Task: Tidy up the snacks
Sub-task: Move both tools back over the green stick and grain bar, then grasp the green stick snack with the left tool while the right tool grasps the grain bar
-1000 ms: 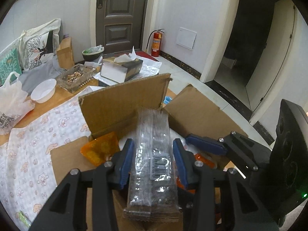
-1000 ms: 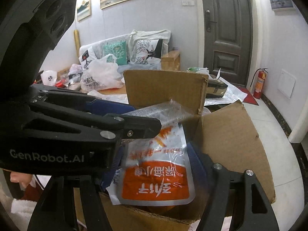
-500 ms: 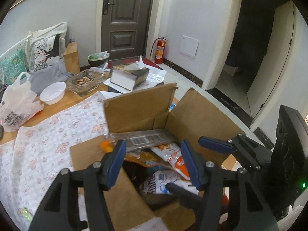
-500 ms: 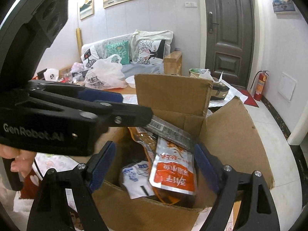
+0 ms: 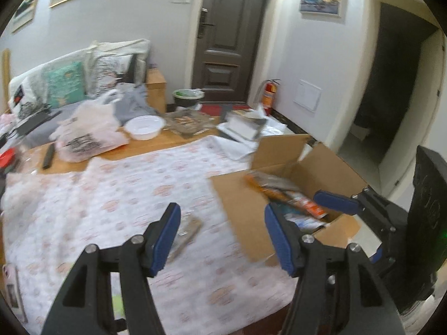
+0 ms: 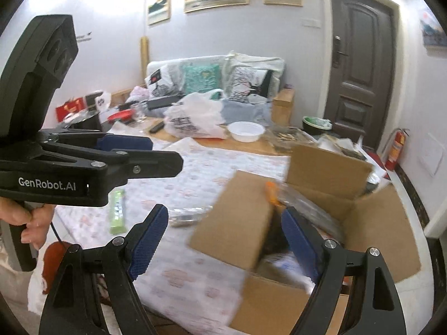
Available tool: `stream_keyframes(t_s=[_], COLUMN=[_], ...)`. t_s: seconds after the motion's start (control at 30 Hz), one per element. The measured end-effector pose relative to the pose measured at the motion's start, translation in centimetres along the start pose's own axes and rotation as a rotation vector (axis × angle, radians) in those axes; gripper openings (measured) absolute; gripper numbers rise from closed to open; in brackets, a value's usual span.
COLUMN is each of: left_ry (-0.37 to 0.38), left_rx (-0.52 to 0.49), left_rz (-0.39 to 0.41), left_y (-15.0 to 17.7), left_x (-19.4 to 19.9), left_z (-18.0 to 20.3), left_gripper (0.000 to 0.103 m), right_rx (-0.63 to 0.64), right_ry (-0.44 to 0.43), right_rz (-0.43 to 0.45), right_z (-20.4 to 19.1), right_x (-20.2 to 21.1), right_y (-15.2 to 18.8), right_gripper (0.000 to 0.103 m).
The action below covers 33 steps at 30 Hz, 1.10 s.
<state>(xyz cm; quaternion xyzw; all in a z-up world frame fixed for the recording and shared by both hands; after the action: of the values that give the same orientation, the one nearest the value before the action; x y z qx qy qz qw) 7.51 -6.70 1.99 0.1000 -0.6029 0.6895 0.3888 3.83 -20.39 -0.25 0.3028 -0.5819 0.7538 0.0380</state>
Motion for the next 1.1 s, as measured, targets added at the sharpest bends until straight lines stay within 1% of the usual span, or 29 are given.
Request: stream_keyframes(t_s=[0.13,0.23,0.4,0.5,0.63,0.73,0.8,0.83,0.97,1.07,1.1], left_ry=[-0.038,-0.065,-0.079,-0.087,-0.096,-0.135,-0.146,-0.149,-0.209,-0.221,-0.227], left_rx=[0.053,0.093,0.174,0.236,0.301,0.344,0.369,0.375,0.368,0.369,0.36], left_rz=[0.011,0.01,-0.017,-0.042,-0.083,-0.118,-0.145,-0.153,-0.173,-0.181,-0.171], left_y=[1.4,2.8,5.2,6.8,8.7,10.1,11.0,11.3,11.9,12.1,12.0], left_x=[2.0,2.7,2.3,1.5,-0.6,-2.3,-3.4,-3.8,-5.3,-6.1,-6.2], left_z=[-4.2,-7.2,-11.9,-14.2,-16.7,-18.3,-19.2,-19.5,-20.2,-20.7,-20.7], left_gripper=[0.059,0.059,0.059,0.059,0.059,0.059,0.059,0.059,0.059,0.058,0.056], right_rx=[0.032,0.062,0.081,0.079,0.026,-0.029,-0.071,-0.081,-0.109,-0.148,-0.152], right_ry=[-0.047,-0.076,-0.145,-0.169,-0.187,-0.186,-0.178,-0.175,-0.14,-0.141,-0.142], right_rz=[-0.007,-0.023,-0.091,-0.135,-0.199,-0.245,-0.273,-0.281,-0.317,-0.321,-0.323], right_z=[-3.4,-6.0,-9.9,-11.3,-11.5,-11.0,-10.4,-10.3,-9.3,-8.4,-8.3], right_x=[-1.1,-2.5,-6.2,-8.2,-11.3,-13.5,-14.7,-15.1,-17.0,-18.1,-18.3], right_y=[-1.2,-2.1,-2.1,-1.7,-0.5,0.6,1.8,2.0,3.4,3.9,3.9], right_gripper=[0.081,0.081,0.081,0.08,0.08,0.08,0.08,0.081,0.081,0.081,0.081])
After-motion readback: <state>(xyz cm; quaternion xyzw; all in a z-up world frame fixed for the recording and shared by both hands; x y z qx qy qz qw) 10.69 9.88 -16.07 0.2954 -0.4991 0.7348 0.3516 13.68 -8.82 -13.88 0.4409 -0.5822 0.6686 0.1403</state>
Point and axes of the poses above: each gripper's, at about its wrist camera, not at the fingertips, and x roughly against the way its jaws point, z to its right, y to its underside, the point moved 1 cm from there along -x, roughly the way its jaws point, and after that the axes turned 8 degrees about x, right-handed, at the moved point
